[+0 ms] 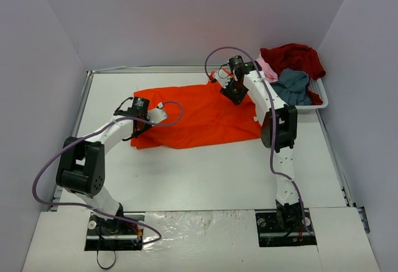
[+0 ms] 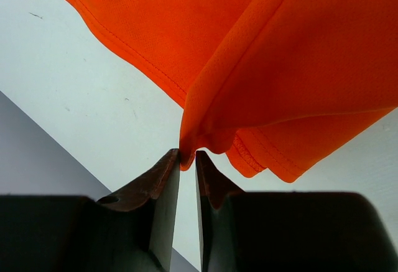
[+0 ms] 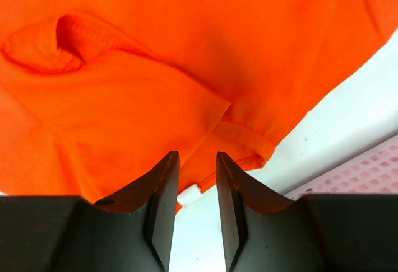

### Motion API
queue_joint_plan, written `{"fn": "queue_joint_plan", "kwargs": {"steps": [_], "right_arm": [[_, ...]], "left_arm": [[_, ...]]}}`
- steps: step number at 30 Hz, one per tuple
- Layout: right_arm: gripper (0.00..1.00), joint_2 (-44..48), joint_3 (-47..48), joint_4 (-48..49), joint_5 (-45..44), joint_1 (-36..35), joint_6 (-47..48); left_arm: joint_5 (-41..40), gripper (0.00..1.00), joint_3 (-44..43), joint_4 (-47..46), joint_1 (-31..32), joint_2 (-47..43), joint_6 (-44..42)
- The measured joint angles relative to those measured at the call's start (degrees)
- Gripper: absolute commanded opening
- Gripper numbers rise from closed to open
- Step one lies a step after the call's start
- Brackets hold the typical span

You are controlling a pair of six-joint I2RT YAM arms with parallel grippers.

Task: Fold and stack the t-shirts
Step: Fold the flattened tshirt in 1/3 of the way

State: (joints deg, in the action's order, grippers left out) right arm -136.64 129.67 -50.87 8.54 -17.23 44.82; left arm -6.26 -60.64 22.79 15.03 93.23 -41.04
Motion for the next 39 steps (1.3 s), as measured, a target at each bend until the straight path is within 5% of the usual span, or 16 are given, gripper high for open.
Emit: {"fn": "queue_joint_plan", "kwargs": {"steps": [11, 27, 39], "right_arm": [[0.31, 0.48, -0.76, 7.23, -0.63, -0.04, -4.55], [0.34, 30.36, -33.2, 9.25, 3.3, 3.15, -8.61], [0.33, 31.43, -39.47, 9.97, 5.66, 4.02, -9.77]], "left_arm": [[-0.02, 0.17, 0.0, 0.46, 0.0, -0.68, 1.16], [6.05, 0.25, 5.11, 6.27, -0.13, -13.07, 5.25], [9.86, 0.25, 9.03, 6.62, -1.66, -6.1, 5.51]]}}
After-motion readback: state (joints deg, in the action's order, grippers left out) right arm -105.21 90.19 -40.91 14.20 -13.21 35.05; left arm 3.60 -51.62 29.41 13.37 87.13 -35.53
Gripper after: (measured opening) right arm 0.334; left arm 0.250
